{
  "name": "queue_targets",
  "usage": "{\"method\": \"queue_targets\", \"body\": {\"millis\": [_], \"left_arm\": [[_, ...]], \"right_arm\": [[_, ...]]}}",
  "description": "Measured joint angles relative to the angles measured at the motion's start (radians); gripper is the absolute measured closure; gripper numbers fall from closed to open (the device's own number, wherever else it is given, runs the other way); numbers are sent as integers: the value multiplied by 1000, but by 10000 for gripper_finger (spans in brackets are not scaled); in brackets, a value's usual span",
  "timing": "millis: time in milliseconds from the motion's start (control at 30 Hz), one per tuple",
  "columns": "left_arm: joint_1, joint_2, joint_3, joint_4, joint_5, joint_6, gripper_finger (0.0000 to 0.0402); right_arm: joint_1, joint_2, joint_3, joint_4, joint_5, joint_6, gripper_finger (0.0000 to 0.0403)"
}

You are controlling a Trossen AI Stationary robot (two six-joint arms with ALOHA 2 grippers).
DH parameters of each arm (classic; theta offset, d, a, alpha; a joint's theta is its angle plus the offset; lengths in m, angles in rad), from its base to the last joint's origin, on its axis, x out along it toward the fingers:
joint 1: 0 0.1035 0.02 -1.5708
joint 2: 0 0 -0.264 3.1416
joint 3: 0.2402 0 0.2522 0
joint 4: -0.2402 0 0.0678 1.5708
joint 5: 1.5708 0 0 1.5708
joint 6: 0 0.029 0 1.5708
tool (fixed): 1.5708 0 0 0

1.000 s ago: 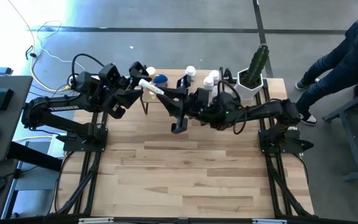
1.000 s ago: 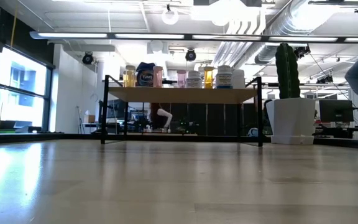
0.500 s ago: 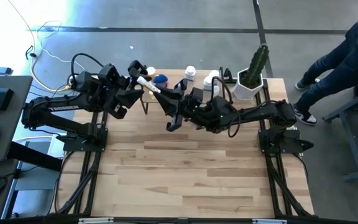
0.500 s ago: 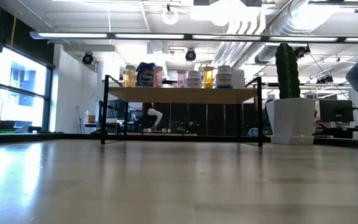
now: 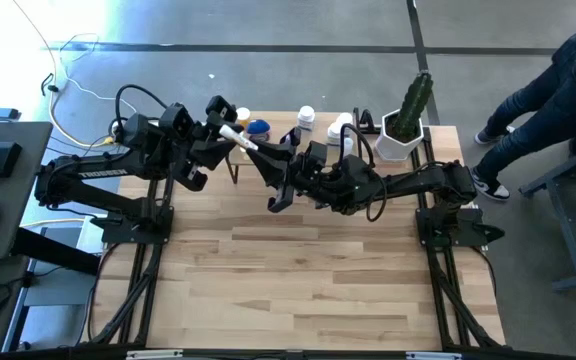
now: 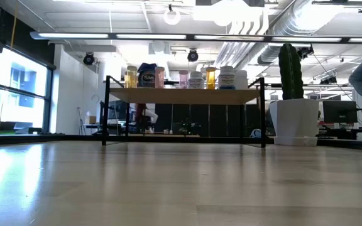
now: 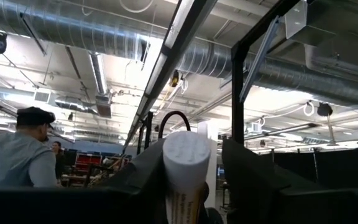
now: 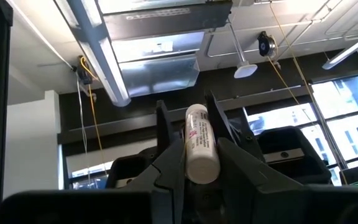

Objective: Pick and place medicine bottles onto shelf by color
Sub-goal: Put the white yellow pill bottle on the shelf

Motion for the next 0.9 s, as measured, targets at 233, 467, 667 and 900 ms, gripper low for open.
{"method": "queue_targets", "body": {"millis": [233,467,667,900], "left_arm": [[0,0,0,-7,-2,18,306],[0,0,0,-8,-1,34,336],[0,0,0,-10,2,34,323],[0,-3,0,-38,3,80,333]], "right_arm": [[0,0,0,0,-2,0,335],[0,-1,0,-6,-2,0,335],[0,-2,0,-15,-1,0,334],[-3,-2,0,-41,7,15,315]]}}
